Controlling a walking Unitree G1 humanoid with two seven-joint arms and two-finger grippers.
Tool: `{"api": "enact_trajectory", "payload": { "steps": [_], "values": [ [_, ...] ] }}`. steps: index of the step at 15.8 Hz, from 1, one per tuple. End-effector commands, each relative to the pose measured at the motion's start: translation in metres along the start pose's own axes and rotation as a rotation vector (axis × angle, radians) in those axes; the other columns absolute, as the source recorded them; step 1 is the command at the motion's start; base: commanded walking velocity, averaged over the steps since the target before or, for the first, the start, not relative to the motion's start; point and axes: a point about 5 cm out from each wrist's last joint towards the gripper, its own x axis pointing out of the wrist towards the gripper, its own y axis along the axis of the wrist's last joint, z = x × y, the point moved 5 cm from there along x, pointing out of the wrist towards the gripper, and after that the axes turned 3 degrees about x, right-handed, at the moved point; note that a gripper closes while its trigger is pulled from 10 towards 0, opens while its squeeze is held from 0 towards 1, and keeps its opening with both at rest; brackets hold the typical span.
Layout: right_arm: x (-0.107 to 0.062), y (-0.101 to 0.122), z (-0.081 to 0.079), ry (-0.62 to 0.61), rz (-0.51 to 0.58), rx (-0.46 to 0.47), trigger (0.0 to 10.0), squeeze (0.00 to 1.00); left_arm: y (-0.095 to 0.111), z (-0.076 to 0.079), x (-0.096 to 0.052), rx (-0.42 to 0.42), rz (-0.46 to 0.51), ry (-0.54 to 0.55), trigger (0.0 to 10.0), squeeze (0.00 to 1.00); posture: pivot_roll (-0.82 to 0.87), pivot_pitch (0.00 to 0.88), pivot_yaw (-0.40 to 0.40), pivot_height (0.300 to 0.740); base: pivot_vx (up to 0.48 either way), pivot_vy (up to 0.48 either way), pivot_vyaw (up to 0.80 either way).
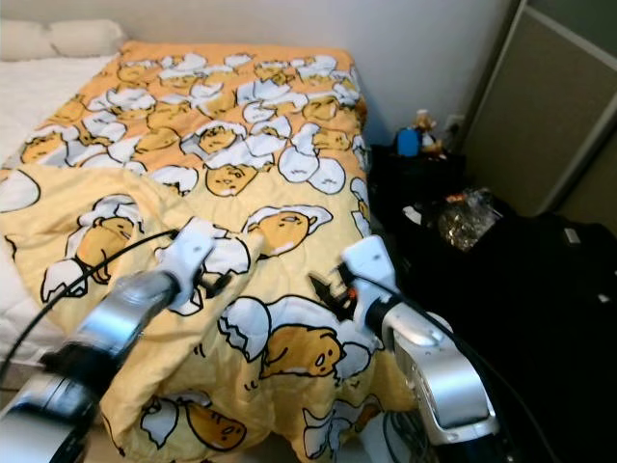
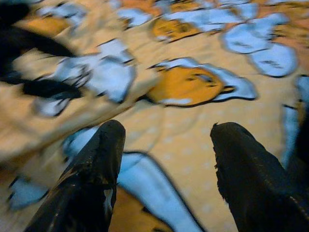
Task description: Clean up the room
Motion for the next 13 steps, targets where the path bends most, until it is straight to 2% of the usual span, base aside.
{"api": "enact_trajectory", "payload": {
  "steps": [1, 2, 5, 6, 7, 8, 9, 13],
  "values": [
    [-0.003, 0.004, -0.006, 0.054, -0.019, -0.021, 10.0, 0.0, -0.006, -0.001, 0.005, 0.036, -0.039, 0.006, 2.7, 0.0, -0.16, 0.0, 0.032, 0.74, 0.0, 0.0, 0.0],
    [-0.006, 0.004, -0.009, 0.078, -0.042, -0.041, 10.0, 0.0, -0.01, -0.001, 0.008, 0.041, -0.07, 0.002, 3.5, 0.0, -0.18, 0.0, 0.036, 0.74, 0.0, 0.0, 0.0],
    [-0.011, 0.004, -0.013, 0.087, -0.071, -0.045, 10.0, 0.0, -0.023, 0.006, 0.013, 0.071, -0.134, -0.018, 6.9, 0.0, -0.21, 0.0, 0.039, 0.74, 0.0, 0.0, 0.0],
    [-0.013, 0.005, -0.016, 0.095, -0.082, -0.041, 10.0, 0.0, -0.03, 0.007, 0.014, 0.087, -0.164, -0.009, 9.9, 0.0, -0.23, 0.0, 0.034, 0.74, 0.0, 0.0, 0.0],
    [-0.015, 0.004, -0.018, 0.101, -0.091, -0.036, 10.0, 0.0, -0.035, 0.008, 0.014, 0.084, -0.184, -0.003, 10.0, 0.0, -0.24, 0.0, 0.025, 0.74, 0.0, 0.0, 0.0],
    [-0.018, 0.003, -0.02, 0.105, -0.103, -0.03, 10.0, 0.0, -0.04, 0.01, 0.014, 0.062, -0.198, -0.001, 4.7, 0.0, -0.24, 0.001, 0.023, 0.74, 0.0, 0.0, 0.0],
    [-0.02, 0.002, -0.022, 0.11, -0.112, -0.029, 10.0, 0.0, -0.043, 0.011, 0.014, 0.045, -0.203, -0.002, 0.0, 0.0, -0.25, 0.009, 0.02, 0.74, 0.0, 0.0, 0.0],
    [-0.028, -0.001, -0.028, 0.166, -0.14, -0.032, 10.0, 0.0, -0.045, 0.006, 0.013, 0.02, -0.191, 0.028, 0.0, 0.0, -0.26, 0.019, 0.027, 0.74, 0.0, 0.0, 0.0]
  ]
}}
